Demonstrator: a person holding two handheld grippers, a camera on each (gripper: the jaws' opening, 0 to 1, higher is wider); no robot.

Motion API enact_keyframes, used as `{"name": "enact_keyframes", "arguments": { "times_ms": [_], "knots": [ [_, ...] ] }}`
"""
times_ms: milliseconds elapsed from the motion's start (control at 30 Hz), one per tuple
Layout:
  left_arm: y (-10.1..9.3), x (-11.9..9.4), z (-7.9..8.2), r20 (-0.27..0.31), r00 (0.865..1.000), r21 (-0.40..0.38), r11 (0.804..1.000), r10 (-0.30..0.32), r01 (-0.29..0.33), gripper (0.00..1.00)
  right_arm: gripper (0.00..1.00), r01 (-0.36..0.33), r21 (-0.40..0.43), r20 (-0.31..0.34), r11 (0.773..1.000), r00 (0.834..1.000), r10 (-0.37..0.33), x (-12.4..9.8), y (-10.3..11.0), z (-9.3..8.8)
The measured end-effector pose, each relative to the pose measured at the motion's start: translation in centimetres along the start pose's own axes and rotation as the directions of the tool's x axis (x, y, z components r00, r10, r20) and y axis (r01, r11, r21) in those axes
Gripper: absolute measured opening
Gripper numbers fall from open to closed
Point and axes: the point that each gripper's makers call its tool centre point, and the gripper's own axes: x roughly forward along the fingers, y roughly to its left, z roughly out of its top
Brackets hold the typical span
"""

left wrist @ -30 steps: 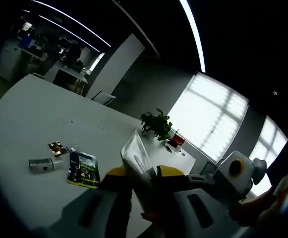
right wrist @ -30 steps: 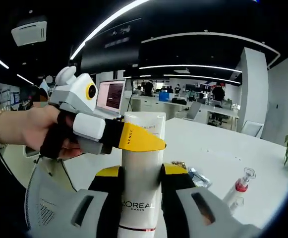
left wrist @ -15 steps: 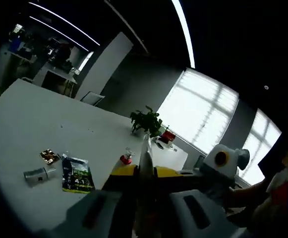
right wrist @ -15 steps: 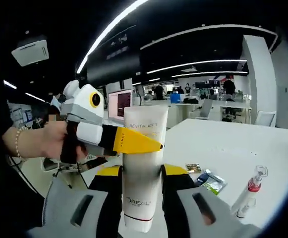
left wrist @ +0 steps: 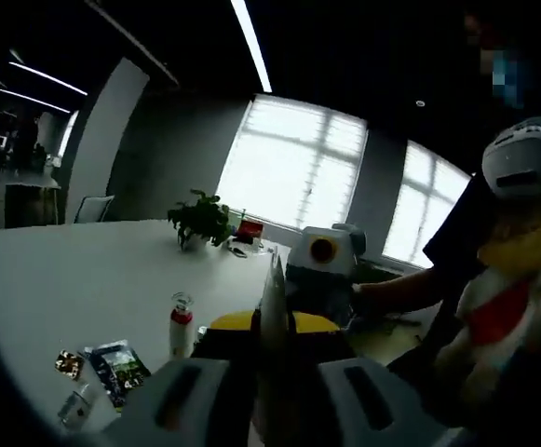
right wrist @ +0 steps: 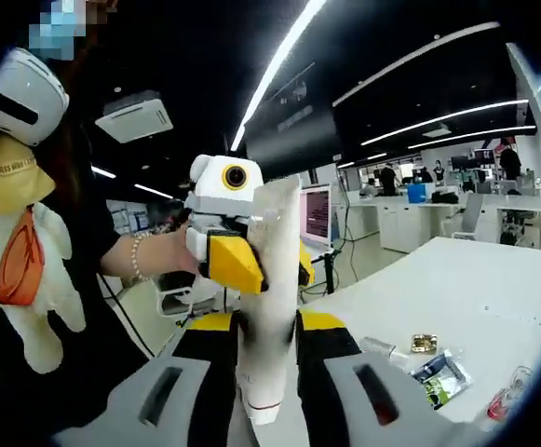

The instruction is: Arrange the skincare products in the storage area until every visible bottle or jar stands upright without overlapping.

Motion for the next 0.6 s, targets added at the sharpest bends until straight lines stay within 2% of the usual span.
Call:
{"name": "enact_keyframes", "arguments": {
  "times_ms": [67,133,267,300,433,467,533,600],
  "knots": [
    [-0.7,0.0,0.8,0.012,0.999,0.024,0.998,-0.051,0.051,0.06,0.28,-0.011,-0.026,-0.038,1.0,0.999,0.01,0.0,0.1,-0.5],
    [-1.1,0.0,1.2,0.016,0.997,0.044,0.996,-0.081,0.08,0.06,0.33,-0.016,-0.051,-0.019,0.999,1.0,0.015,0.0,0.3,-0.1],
    [-0.9,0.0,1.3,0.005,0.996,0.069,0.994,-0.084,0.084,0.06,0.22,-0.059,-0.072,-0.014,0.996,0.998,0.059,-0.1,1.4,0.2],
    [-0.9,0.1,1.3,0.003,0.996,0.069,0.994,-0.087,0.087,0.06,0.21,-0.052,-0.096,-0.009,0.994,0.999,0.051,-0.1,1.4,0.3],
    [-0.6,0.0,1.4,0.005,0.995,0.07,0.993,-0.096,0.095,0.07,0.19,-0.032,-0.098,-0.011,0.995,0.999,0.031,-0.3,1.0,0.4],
    [-0.6,0.1,1.4,-0.002,0.995,0.075,0.993,-0.096,0.096,0.07,0.18,-0.028,-0.098,-0.019,0.995,0.999,0.026,-0.3,0.9,0.3],
    [-0.1,0.2,1.1,-0.043,0.997,0.147,0.987,-0.065,0.071,0.09,0.17,-0.001,-0.106,-0.027,0.994,1.0,-0.002,-0.4,0.4,0.1],
    [-0.3,0.4,0.8,-0.078,0.994,0.142,0.987,-0.071,0.082,0.1,0.15,-0.001,-0.125,-0.036,0.992,0.999,-0.003,-0.4,0.3,-0.1]
  ]
}}
